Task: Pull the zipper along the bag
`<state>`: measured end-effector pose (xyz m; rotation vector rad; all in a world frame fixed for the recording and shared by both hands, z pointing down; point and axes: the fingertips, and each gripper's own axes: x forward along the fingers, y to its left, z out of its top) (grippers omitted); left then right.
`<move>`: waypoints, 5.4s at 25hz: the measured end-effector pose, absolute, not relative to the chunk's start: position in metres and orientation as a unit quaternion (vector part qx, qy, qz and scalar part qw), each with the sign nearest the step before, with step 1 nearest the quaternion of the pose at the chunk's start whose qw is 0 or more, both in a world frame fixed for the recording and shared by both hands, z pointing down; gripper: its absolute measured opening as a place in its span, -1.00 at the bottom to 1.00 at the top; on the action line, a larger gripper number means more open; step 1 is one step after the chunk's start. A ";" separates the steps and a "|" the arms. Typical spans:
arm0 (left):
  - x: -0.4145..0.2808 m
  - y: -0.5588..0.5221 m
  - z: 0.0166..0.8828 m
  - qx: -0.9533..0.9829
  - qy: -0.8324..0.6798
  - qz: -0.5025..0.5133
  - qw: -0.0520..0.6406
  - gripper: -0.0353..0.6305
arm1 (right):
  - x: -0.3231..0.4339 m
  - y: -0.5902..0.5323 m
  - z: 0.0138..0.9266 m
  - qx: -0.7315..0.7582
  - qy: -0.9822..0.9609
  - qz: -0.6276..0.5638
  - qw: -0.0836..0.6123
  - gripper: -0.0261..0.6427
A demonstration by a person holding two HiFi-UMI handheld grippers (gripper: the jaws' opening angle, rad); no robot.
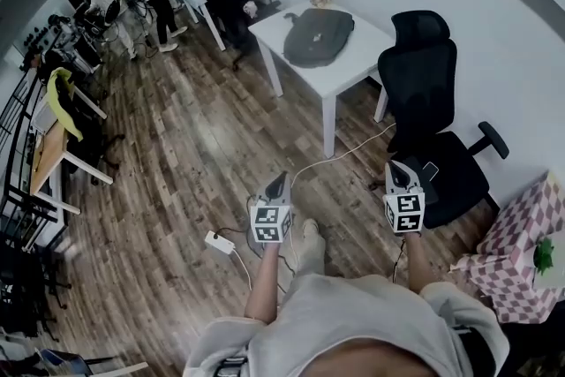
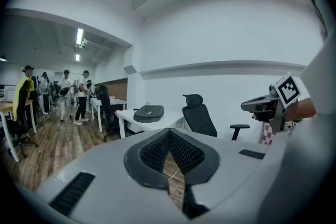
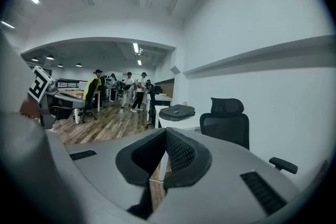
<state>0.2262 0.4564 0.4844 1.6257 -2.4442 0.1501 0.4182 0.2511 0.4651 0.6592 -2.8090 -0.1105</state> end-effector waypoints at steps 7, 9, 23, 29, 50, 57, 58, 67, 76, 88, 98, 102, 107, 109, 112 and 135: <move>0.152 0.397 0.492 0.560 -0.821 0.042 0.101 -0.82 | 0.347 0.201 0.473 0.233 -0.962 -0.041 0.137 -0.88; 0.124 0.379 0.489 0.564 -0.819 0.043 0.101 -0.82 | 0.320 0.186 0.471 0.236 -0.961 -0.042 0.139 -0.88; -0.057 0.259 0.476 0.605 -0.789 0.045 0.097 -0.82 | 0.160 0.096 0.458 0.276 -0.950 -0.037 0.140 -0.88; -0.088 0.225 0.484 0.621 -0.776 0.050 0.102 -0.82 | 0.138 0.076 0.468 0.287 -0.945 -0.031 0.153 -0.88; -0.195 0.041 0.503 0.608 -0.779 0.088 0.122 -0.82 | 0.001 -0.101 0.506 0.225 -0.958 0.002 0.177 -0.88; -0.225 -0.025 0.491 0.599 -0.785 0.104 0.119 -0.82 | -0.040 -0.174 0.496 0.209 -0.965 0.013 0.161 -0.88; -0.229 -0.033 0.492 0.598 -0.785 0.107 0.119 -0.82 | -0.045 -0.182 0.496 0.206 -0.965 0.015 0.159 -0.88; -0.247 -0.080 0.500 0.600 -0.777 0.141 0.125 -0.82 | -0.073 -0.226 0.504 0.190 -0.968 0.036 0.159 -0.88; -0.248 -0.080 0.545 0.632 -0.734 0.200 0.145 -0.82 | -0.083 -0.231 0.549 0.192 -0.958 0.074 0.200 -0.88; -0.246 -0.069 0.610 0.712 -0.603 0.334 0.130 -0.82 | -0.094 -0.243 0.617 0.252 -0.920 0.127 0.273 -0.88; -0.243 -0.058 0.646 0.757 -0.478 0.439 0.076 -0.81 | -0.113 -0.270 0.682 0.266 -0.895 0.101 0.343 -0.58; -0.239 -0.049 0.658 0.766 -0.422 0.482 0.056 -0.54 | -0.118 -0.289 0.692 0.264 -0.883 0.036 0.387 -0.47; -0.238 -0.055 0.670 0.772 -0.378 0.509 0.040 -0.43 | -0.134 -0.307 0.708 0.230 -0.883 0.001 0.409 -0.26; -0.238 -0.055 0.673 0.776 -0.366 0.513 0.042 -0.43 | -0.142 -0.310 0.708 0.216 -0.886 -0.005 0.410 -0.26; -0.237 -0.055 0.676 0.780 -0.355 0.513 0.047 -0.45 | -0.148 -0.314 0.707 0.198 -0.889 -0.007 0.414 -0.24; -0.233 -0.064 0.689 0.782 -0.364 0.499 0.085 -0.58 | -0.172 -0.326 0.699 0.139 -0.862 -0.137 0.468 -0.78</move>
